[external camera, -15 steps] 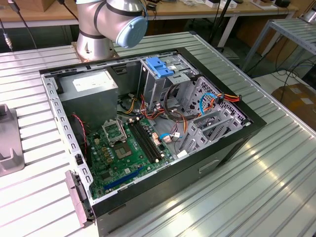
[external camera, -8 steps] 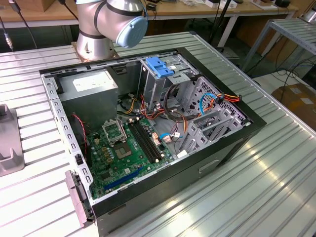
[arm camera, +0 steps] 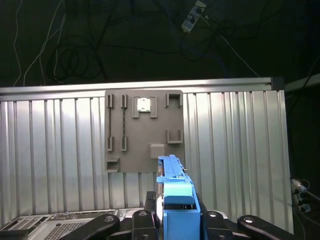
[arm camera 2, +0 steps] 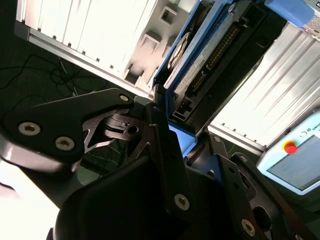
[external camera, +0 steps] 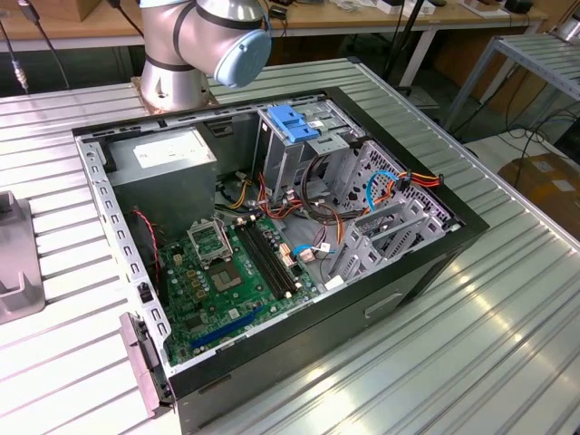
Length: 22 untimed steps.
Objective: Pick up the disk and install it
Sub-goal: 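Pick up the disk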
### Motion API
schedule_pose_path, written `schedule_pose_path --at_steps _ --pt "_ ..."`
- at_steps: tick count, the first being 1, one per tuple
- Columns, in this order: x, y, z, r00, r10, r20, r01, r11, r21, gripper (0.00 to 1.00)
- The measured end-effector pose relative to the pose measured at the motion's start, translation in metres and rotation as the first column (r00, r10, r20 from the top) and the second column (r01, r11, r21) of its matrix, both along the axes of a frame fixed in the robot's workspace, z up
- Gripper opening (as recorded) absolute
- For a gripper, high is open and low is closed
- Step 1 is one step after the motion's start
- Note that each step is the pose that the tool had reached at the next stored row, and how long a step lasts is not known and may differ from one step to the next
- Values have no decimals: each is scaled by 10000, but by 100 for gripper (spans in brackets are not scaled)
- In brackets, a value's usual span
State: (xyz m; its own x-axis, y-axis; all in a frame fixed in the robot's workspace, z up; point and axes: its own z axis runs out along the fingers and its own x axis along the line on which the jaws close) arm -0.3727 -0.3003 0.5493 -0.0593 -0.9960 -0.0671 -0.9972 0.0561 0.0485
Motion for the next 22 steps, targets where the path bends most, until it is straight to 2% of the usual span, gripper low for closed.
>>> schedule_pose_path --at_steps 7,22 --pt "18 -45 0 10000 0 -1 0 10000 0 37" --pt "56 -109 0 10000 0 -1 0 10000 0 37"
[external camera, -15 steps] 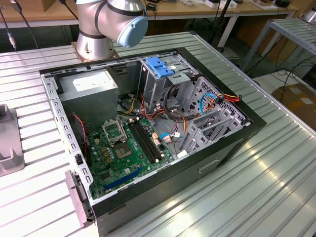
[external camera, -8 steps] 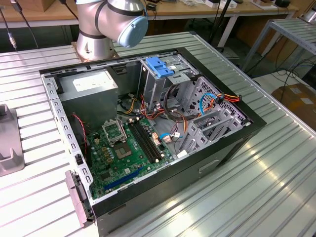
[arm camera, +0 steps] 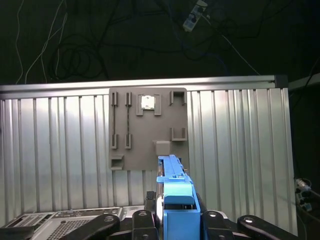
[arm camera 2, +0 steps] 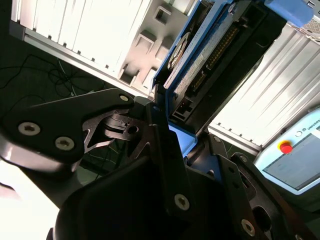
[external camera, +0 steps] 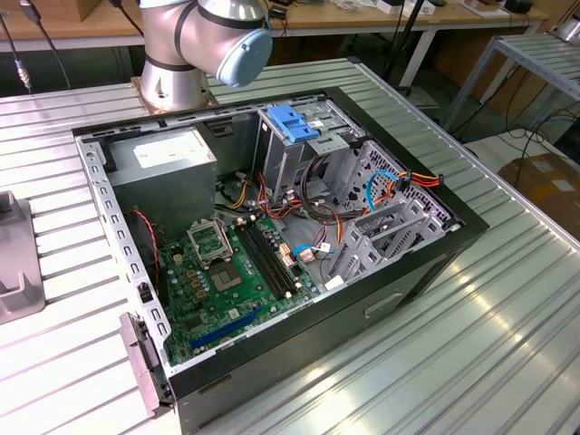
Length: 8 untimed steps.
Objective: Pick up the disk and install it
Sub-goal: 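Pick up the disk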
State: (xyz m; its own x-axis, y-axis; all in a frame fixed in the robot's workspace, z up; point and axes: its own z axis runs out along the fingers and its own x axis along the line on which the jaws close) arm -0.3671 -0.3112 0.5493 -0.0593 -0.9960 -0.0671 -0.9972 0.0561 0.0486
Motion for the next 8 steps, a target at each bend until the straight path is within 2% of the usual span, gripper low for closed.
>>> schedule_pose_path --at_steps 8 --pt "21 -25 -1 10000 0 1 0 10000 0 37"
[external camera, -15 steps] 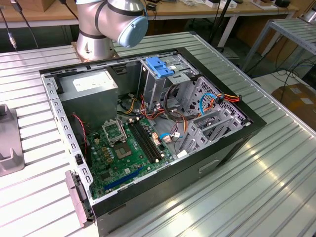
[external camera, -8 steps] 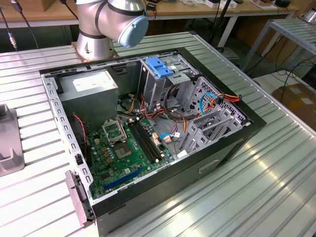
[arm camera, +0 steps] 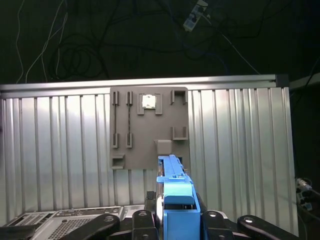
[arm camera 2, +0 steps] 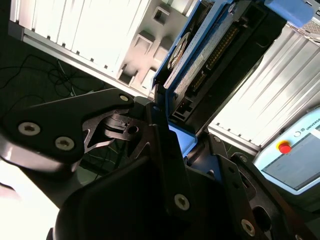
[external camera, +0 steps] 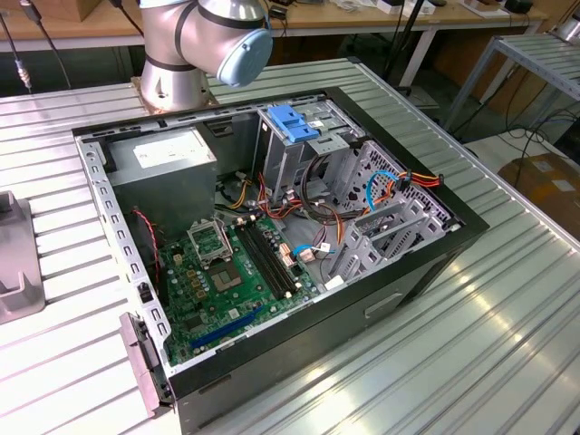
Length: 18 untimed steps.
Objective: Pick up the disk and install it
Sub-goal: 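Pick up the disk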
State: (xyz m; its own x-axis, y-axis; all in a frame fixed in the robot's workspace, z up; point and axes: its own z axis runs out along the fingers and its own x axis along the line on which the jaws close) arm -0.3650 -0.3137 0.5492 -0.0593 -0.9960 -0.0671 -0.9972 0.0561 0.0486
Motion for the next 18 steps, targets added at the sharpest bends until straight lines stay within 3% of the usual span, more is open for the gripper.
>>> schedule_pose_path --at_steps 18 --pt "51 -50 0 10000 0 0 0 10000 -1 37"
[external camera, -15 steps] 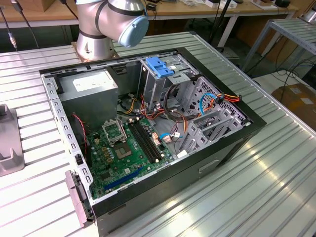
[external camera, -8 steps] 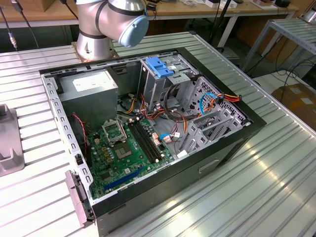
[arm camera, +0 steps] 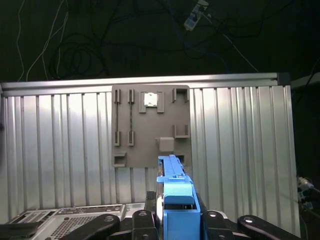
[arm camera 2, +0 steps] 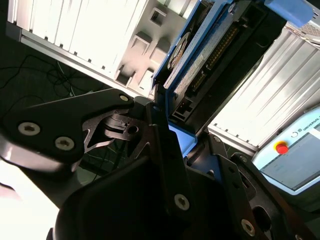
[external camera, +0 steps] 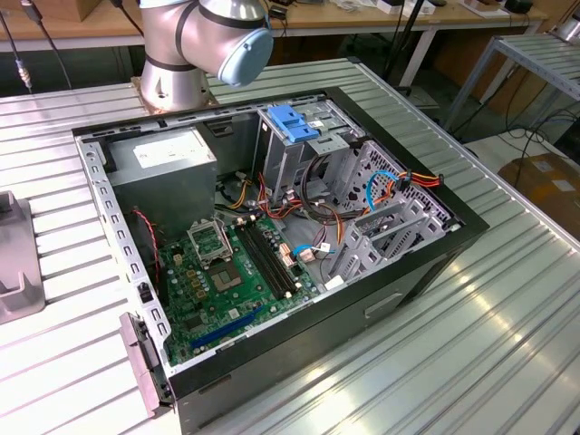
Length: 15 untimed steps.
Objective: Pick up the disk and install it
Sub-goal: 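Pick up the disk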
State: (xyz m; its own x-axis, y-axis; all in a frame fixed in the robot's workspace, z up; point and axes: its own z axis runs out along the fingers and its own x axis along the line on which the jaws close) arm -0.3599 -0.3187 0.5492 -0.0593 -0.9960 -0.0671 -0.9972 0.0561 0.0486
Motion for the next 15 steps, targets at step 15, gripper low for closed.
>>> schedule_pose_path --at_steps 15 --pt "43 -45 0 10000 0 0 0 10000 0 37"
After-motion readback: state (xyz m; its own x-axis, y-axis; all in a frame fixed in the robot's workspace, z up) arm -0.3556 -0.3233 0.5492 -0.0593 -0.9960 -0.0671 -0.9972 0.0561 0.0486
